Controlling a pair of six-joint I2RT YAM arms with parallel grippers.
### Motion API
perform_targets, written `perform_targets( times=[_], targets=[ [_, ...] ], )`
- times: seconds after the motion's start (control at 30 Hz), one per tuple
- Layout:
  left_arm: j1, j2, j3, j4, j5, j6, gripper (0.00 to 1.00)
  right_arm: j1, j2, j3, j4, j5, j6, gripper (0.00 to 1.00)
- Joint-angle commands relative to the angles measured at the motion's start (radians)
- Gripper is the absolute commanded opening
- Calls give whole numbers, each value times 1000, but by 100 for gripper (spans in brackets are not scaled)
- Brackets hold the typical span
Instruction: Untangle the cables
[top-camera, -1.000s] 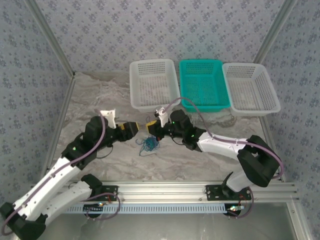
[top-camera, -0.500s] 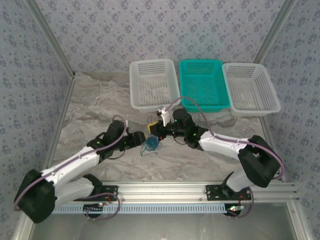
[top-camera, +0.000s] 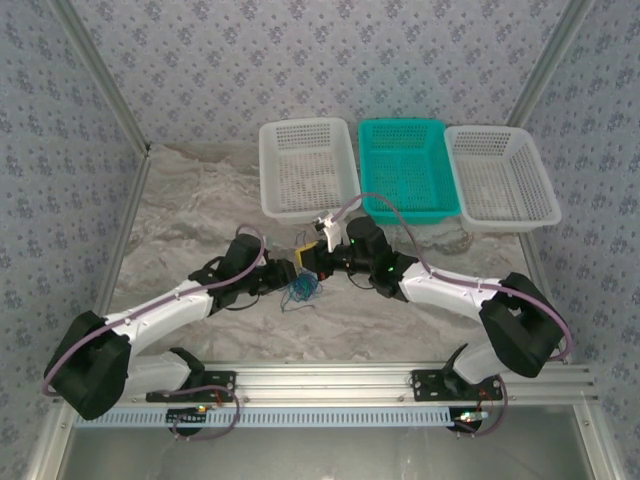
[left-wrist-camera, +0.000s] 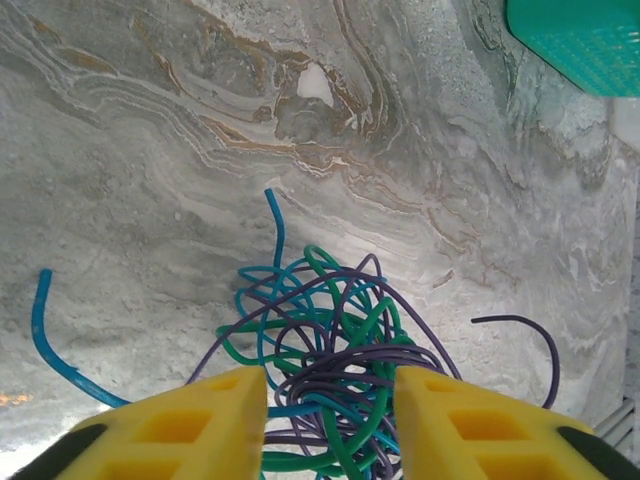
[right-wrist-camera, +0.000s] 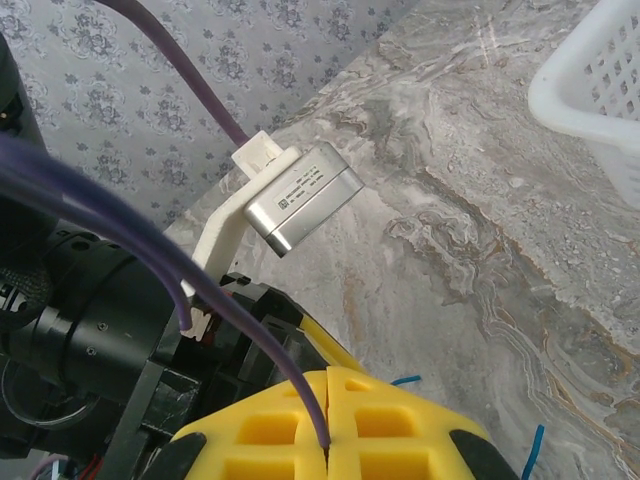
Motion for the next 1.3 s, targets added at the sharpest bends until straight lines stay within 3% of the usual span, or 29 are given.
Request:
perform_targets(
  times=[0.0,0.17,0.3,0.37,0.47,0.57,0.83,1.0,1.07,1.17,1.27],
  targets=[
    [-12,-5,-3,-58,-37,-6,28,-4,-27,8,-19,19,14,0],
    [-12,-12,-5,-70,-62,-7,0,-7,-29,10,-24,38,22,0],
    [-11,-41,23,-178,-146,12,0,-30,-57,-5,-35,67,46,0],
    [6,-64,51,-313,-244,10,0,-58,-95,-23,-51,82,60,0],
    [73,-94,77,-524,-369,-23,0,-111,-176,-63,-98,143,90,0],
    [156,-122,81,-649,-423,-29,0,-176,-272,-117,-166,257,139,0],
    [247,-220,65,-722,-490,-37,0,-338,-541,-255,-332,481,292,0],
    [313,-260,52,-745,-501,-18,0,-397,-687,-286,-403,537,332,0],
    [340,-271,49,-729,-473,14,0,-421,-705,-286,-402,500,328,0],
    [343,-301,20,-543,-262,138,1,-423,-662,-263,-370,352,299,0],
    [305,-343,-66,-234,-3,140,33,-407,-576,-228,-325,198,294,0]
  ],
)
